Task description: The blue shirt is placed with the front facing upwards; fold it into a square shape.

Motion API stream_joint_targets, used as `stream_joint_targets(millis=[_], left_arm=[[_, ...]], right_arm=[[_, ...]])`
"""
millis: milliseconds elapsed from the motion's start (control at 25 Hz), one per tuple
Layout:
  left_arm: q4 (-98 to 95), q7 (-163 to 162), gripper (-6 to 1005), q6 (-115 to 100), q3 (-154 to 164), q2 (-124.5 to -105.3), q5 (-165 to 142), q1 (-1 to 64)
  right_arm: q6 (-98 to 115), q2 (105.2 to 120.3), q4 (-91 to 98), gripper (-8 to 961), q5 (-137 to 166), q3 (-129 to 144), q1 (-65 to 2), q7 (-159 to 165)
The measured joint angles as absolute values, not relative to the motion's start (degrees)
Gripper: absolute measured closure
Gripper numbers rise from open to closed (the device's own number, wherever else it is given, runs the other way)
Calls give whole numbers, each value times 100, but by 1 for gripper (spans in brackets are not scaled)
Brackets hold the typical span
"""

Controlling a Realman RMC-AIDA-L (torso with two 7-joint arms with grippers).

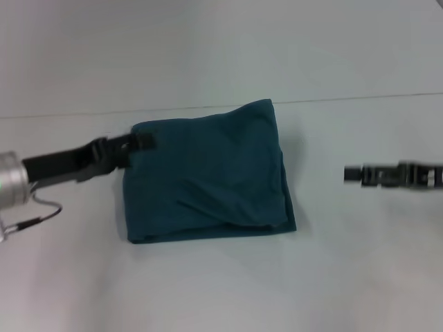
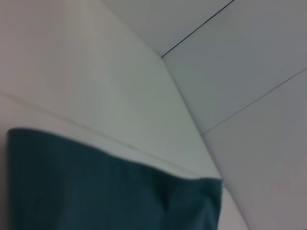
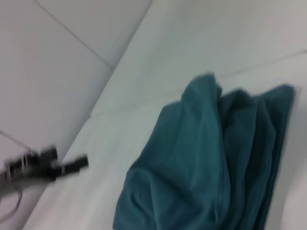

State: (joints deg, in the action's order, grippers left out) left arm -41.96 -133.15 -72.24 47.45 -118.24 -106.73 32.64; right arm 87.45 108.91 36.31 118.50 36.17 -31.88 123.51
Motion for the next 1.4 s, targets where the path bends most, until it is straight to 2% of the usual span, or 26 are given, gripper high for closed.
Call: stream_joint_targets(millis=[200,320,480,720,960,1200,1400], left_arm=[[-4207,-13348,49,-7562,4536,-11833,-11210,3193],[-4208,-13346,48,-7637,4537,-11853,-11335,3167],[-4217,-13334,48,-7660,4579,-11864,-11543,3159],[-4253,-13360,48,-7406,4576,-11874,-11896,3193],[-4317,-13085,49,-6951,4604,-11876,-12386,3344],[-4243,-12786,49,-6322,4884,-11977,-12468,3550],[-3618,-13133,48,-5759,5318,-11944,-12584,3969]], right_arm=[[8705,10635,4247,70,12112,3611,-3623,13595],[8656,10581,4709,70,12457,3573,-3898,14158],[8424,10644,5144,69,13342,3584,-4321,14483],[8018,10814,5233,70,14104,3661,-4757,14438],[7972,10832,5271,69,14123,3764,-4849,14436],[7979,10819,5277,70,14107,3751,-4802,14435],[8020,10809,5280,70,14106,3735,-4765,14436]])
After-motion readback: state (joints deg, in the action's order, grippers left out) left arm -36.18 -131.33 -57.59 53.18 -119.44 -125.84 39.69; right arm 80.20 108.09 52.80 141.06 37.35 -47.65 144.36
